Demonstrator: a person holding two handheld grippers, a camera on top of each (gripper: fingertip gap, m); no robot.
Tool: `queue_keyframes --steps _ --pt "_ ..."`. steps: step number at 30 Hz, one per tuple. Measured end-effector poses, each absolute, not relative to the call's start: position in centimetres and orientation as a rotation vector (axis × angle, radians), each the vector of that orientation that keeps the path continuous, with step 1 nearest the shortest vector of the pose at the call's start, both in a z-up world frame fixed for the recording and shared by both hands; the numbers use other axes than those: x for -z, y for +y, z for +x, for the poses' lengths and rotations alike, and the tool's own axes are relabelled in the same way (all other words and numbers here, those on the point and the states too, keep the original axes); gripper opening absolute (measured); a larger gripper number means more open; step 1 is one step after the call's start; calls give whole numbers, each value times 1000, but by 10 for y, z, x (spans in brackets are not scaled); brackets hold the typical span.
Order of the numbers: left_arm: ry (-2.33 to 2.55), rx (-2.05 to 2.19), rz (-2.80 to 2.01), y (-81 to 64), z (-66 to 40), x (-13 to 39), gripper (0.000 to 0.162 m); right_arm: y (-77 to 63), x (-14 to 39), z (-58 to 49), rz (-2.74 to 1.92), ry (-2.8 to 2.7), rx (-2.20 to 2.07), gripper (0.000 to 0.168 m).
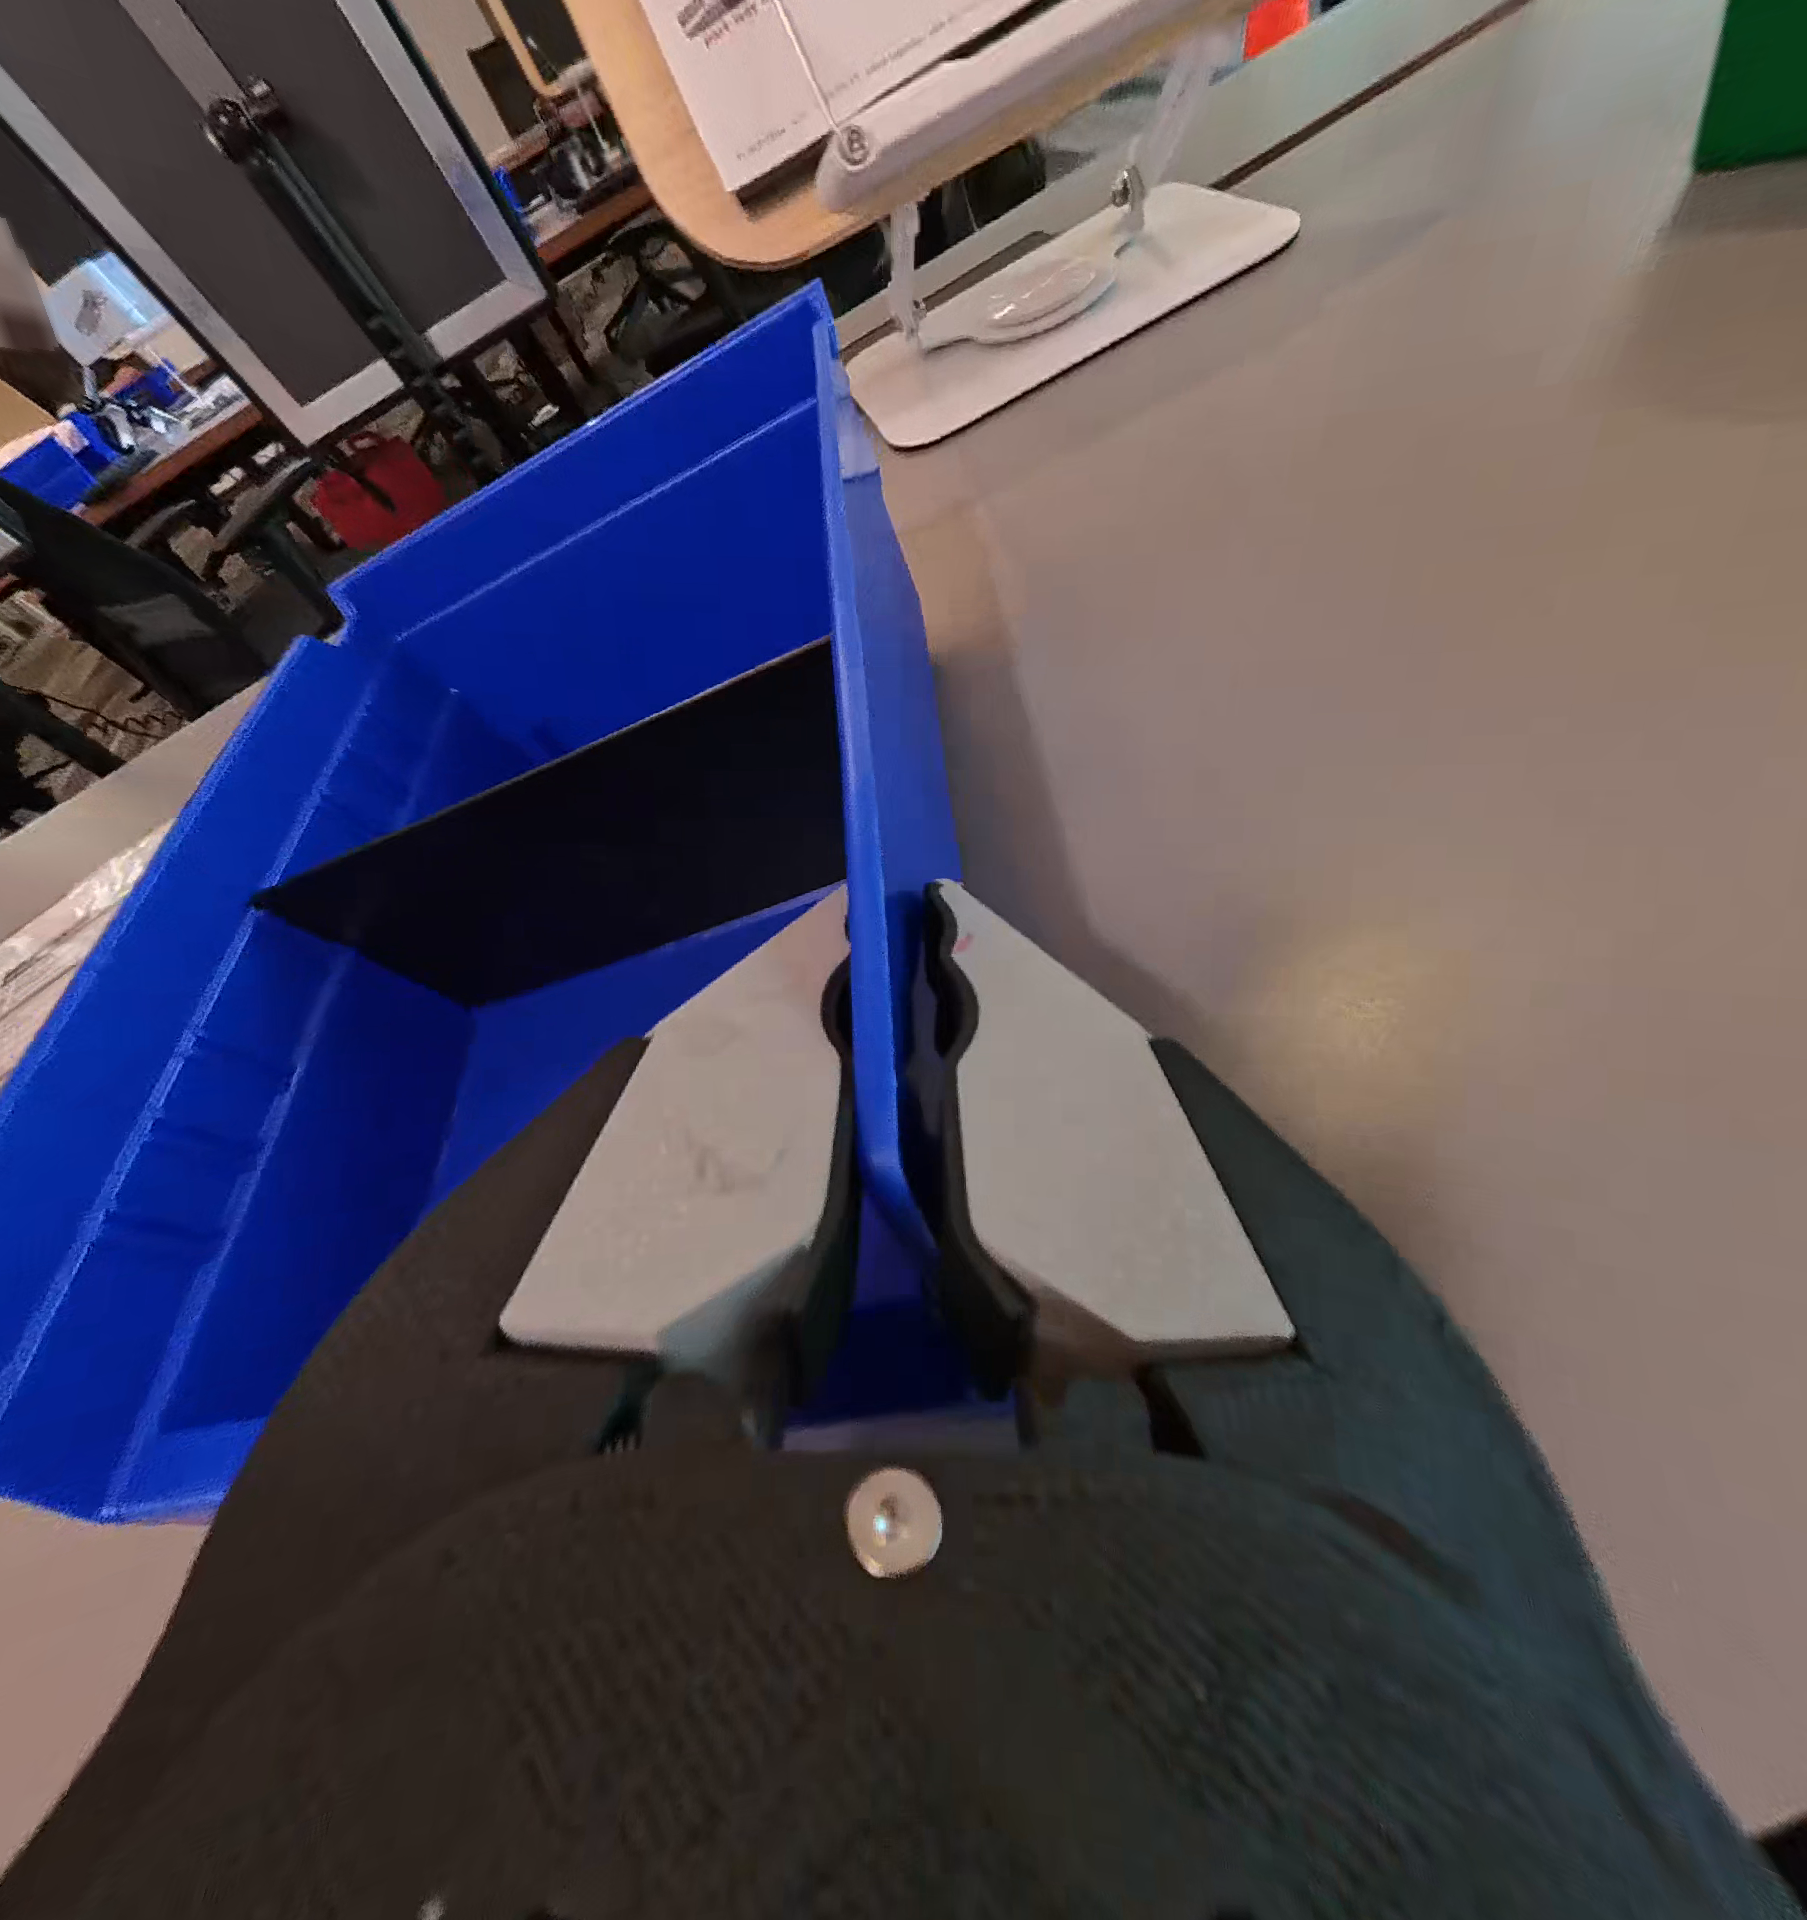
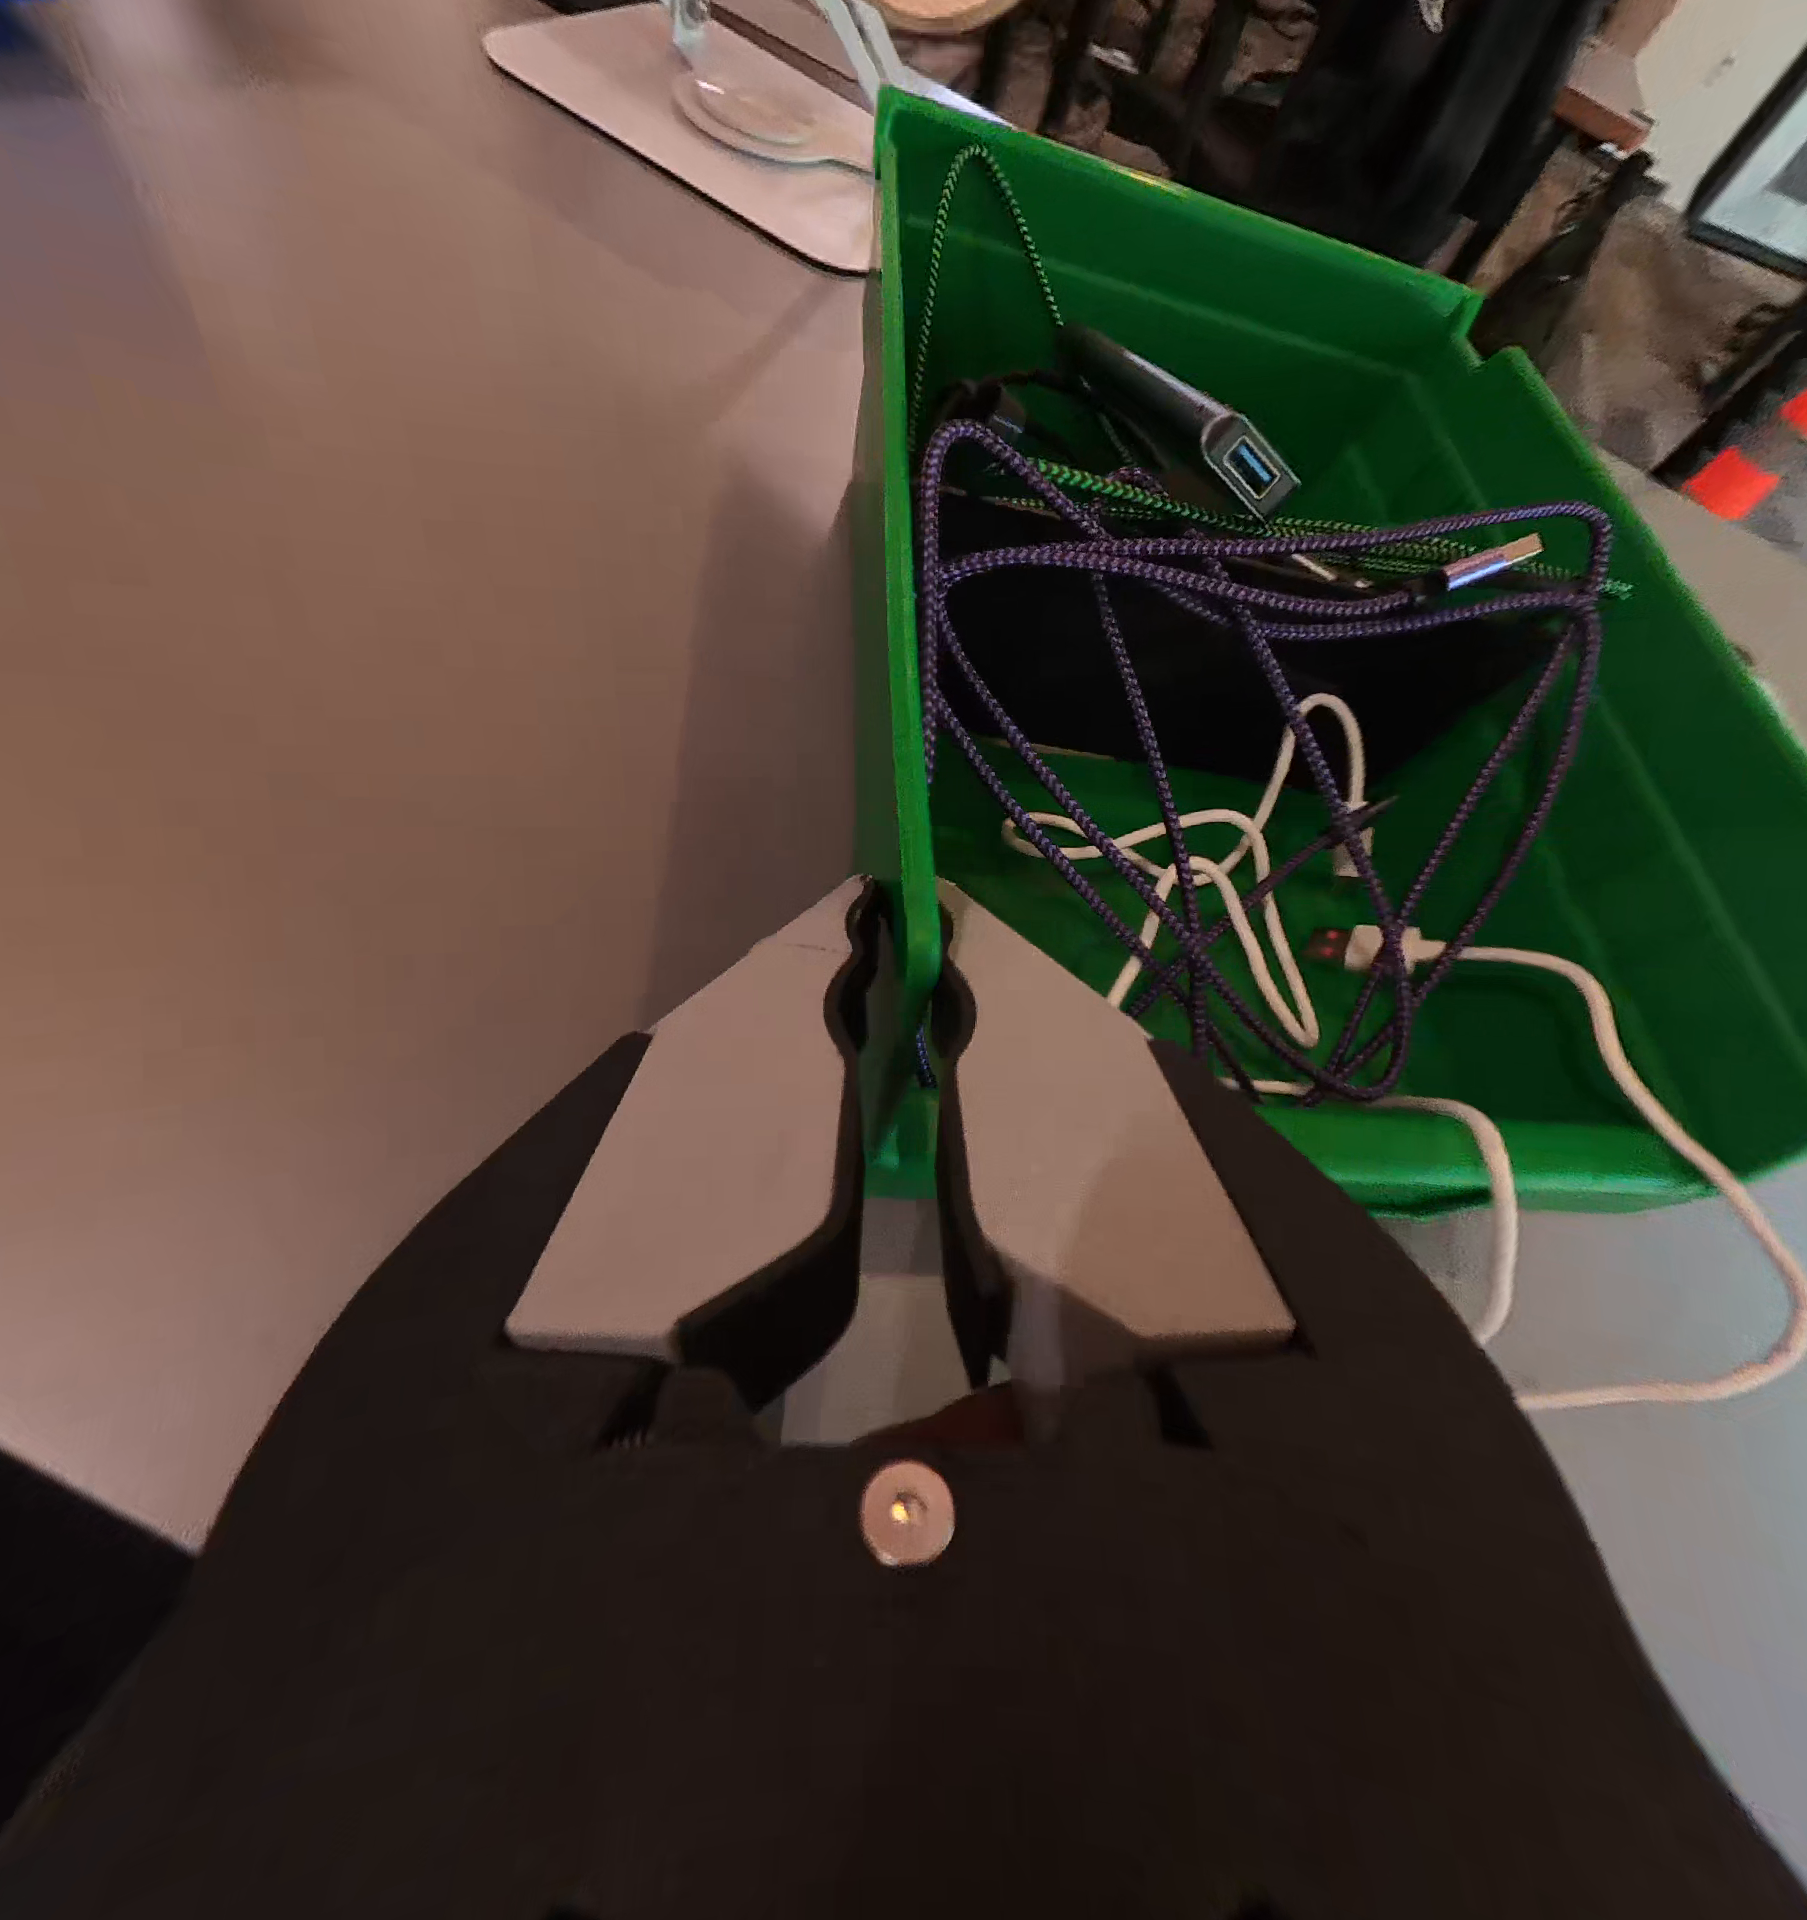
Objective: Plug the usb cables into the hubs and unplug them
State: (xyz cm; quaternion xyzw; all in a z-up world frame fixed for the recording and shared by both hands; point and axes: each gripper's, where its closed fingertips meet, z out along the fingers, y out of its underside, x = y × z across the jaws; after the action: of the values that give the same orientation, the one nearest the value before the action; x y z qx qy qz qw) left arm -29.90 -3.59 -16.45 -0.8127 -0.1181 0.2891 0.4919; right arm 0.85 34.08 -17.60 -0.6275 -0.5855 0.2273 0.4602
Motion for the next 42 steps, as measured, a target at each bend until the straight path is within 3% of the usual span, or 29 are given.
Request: queue_keyframes --steps 14,24,42 --pt "-306 -772 -1898 -75 -302 139 3 331 177 9 -1538 -1448 -662 3" --pt "-344 -819 -1844 -100 -305 112 3 270 176 -37 -1526 -1506 -725 12" --pt "-394 -819 -1708 -142 -302 69 3 39 175 -193 -1434 -1625 -916 21"
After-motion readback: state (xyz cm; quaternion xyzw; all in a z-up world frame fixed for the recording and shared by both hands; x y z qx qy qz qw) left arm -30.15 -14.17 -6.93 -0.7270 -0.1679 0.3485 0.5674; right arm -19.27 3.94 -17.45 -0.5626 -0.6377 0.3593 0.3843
